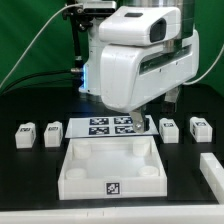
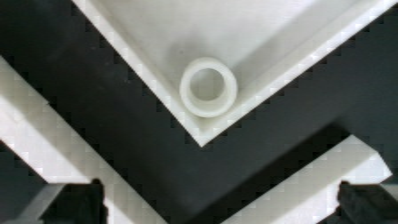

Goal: Assemble one leg

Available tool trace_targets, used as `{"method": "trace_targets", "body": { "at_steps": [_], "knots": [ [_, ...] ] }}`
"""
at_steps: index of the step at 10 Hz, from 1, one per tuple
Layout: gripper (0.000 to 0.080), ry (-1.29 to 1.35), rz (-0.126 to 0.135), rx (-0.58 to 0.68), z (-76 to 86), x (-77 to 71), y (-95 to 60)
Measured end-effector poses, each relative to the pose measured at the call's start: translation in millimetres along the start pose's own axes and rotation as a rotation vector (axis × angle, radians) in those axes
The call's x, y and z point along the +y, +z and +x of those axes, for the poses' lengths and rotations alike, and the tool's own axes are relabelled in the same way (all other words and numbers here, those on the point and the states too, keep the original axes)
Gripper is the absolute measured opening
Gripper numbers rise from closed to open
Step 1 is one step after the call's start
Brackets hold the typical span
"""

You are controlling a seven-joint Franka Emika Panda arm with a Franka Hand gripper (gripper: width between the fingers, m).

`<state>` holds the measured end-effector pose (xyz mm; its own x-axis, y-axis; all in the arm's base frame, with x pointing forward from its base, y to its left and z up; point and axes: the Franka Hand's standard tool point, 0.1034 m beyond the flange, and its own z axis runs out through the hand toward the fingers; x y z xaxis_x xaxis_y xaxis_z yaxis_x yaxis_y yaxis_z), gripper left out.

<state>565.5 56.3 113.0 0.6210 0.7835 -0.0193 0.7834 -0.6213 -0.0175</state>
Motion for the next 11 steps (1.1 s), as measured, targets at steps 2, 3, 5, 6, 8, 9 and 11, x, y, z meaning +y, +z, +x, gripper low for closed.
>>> {"method": "trace_targets", "body": {
  "at_steps": [2, 3, 5, 6, 8, 9, 11],
  "knots": [
    [0.065, 0.0, 0.0, 0.0, 0.0, 0.0, 0.0],
    [0.065, 0.0, 0.0, 0.0, 0.0, 0.0, 0.0],
    [0.065, -0.044, 0.0, 0.0, -0.1, 0.0, 0.2],
    [0.065, -0.041, 0.001, 0.0, -0.3, -0.2, 0.5],
    [0.065, -0.235, -0.004, 0.003, -22.9, -16.6, 12.0],
    [0.065, -0.374, 0.001, -0.002, -41.3, -27.6, 18.1],
    [0.065, -0.572, 0.008, -0.003, -78.6, -47.9, 31.9]
  ]
}}
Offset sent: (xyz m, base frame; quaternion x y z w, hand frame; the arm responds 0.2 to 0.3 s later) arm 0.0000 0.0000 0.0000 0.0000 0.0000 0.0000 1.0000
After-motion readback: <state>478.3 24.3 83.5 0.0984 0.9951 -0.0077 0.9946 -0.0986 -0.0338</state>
